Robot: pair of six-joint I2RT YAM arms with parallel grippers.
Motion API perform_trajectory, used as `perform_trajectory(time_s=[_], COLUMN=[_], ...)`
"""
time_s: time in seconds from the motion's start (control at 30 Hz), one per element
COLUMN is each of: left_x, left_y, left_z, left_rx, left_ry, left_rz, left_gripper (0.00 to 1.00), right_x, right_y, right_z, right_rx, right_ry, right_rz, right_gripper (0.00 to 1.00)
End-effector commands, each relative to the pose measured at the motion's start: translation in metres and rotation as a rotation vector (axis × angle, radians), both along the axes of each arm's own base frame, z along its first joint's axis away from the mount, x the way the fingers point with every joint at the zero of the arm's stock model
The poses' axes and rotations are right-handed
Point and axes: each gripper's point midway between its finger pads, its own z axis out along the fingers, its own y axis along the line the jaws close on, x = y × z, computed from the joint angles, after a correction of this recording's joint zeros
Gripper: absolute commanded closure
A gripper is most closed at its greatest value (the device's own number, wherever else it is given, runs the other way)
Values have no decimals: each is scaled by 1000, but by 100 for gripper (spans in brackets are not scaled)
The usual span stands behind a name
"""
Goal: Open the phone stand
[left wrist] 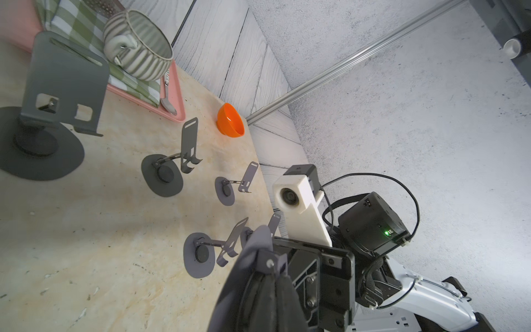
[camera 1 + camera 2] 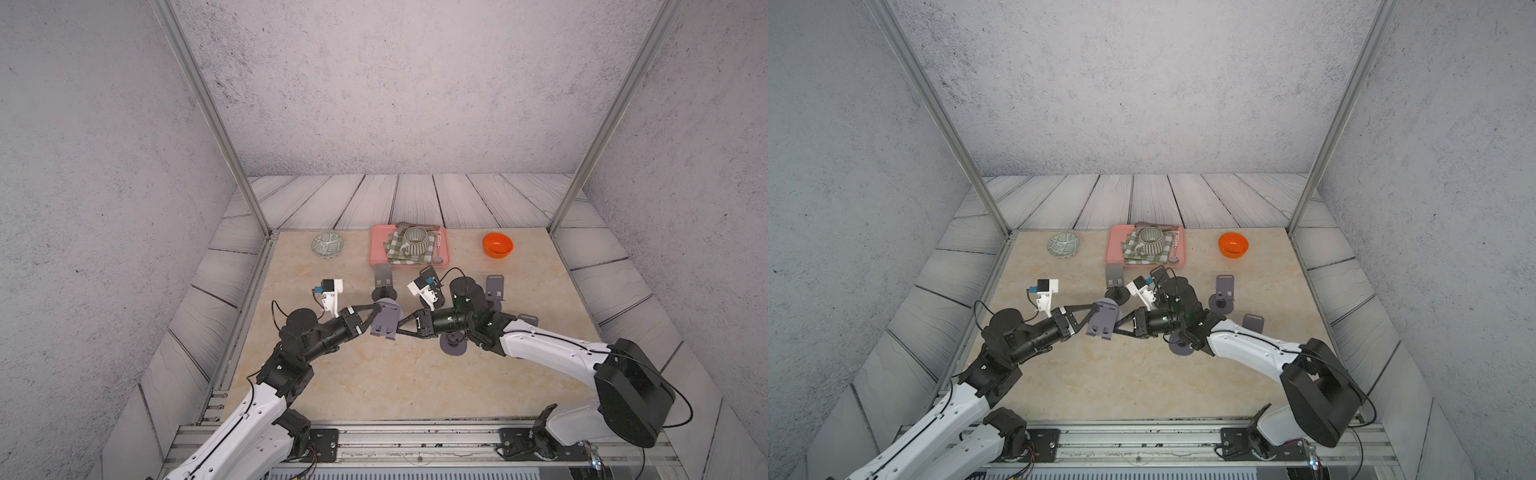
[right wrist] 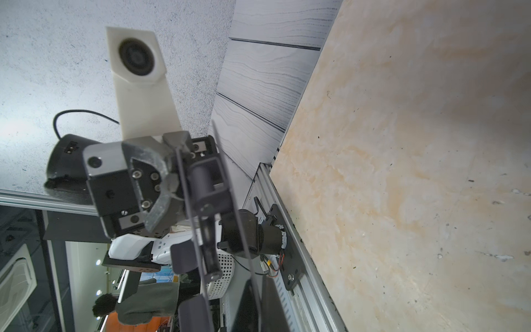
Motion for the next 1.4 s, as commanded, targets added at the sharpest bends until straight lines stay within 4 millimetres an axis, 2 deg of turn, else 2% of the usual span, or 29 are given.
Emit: perform_trajectory(time_s=[0.0, 0.13, 0.3, 0.43, 0.63, 0.7, 0.87, 0.9, 0.93, 1.0, 1.03, 1.13, 1.23, 1.37], left_x=[-31, -26, -19, -22, -5, 2, -3, -5, -6, -8, -9, -5, -2, -1], left_y=[-14, -14, -5, 2, 1, -3, -10, -9, -8, -5, -2, 7, 14, 20], left_z=[112, 146, 173, 197, 217, 212, 186, 179, 169, 151, 144, 118, 98, 86], left_rx=[-138, -141, -99, -10, 35, 70, 77, 64, 58, 34, 17, -42, -112, -176], left_ry=[-333, -458, -604, -754, -791, -747, -643, -615, -578, -506, -469, -333, -224, -154], left_rz=[-154, -130, -47, 7, 35, 15, -61, -68, -72, -64, -49, 10, 57, 92], left_gripper=[100, 100, 100, 100, 100, 100, 100, 100, 100, 100, 100, 100, 100, 100], right_x=[-10, -11, -13, -17, -20, -20, -17, -15, -12, -4, 0, 6, 6, 6], right_y=[4, 11, 12, 9, 8, 7, -6, -11, -16, -28, -34, -46, -44, -37], right_z=[-62, -70, -69, -67, -65, -59, -26, -15, -2, 24, 38, 66, 73, 57], right_rx=[-126, -92, -100, -121, -123, -115, -167, -182, -186, -174, -164, -139, -101, -69], right_ry=[189, 275, 296, 304, 319, 299, 122, 65, 11, -77, -127, -245, -262, -208], right_rz=[-5, 11, 23, 30, 47, 39, 13, 2, -15, -55, -84, -140, -139, -129], right_gripper=[100, 100, 100, 100, 100, 100, 100, 96, 82, 61, 54, 40, 37, 37])
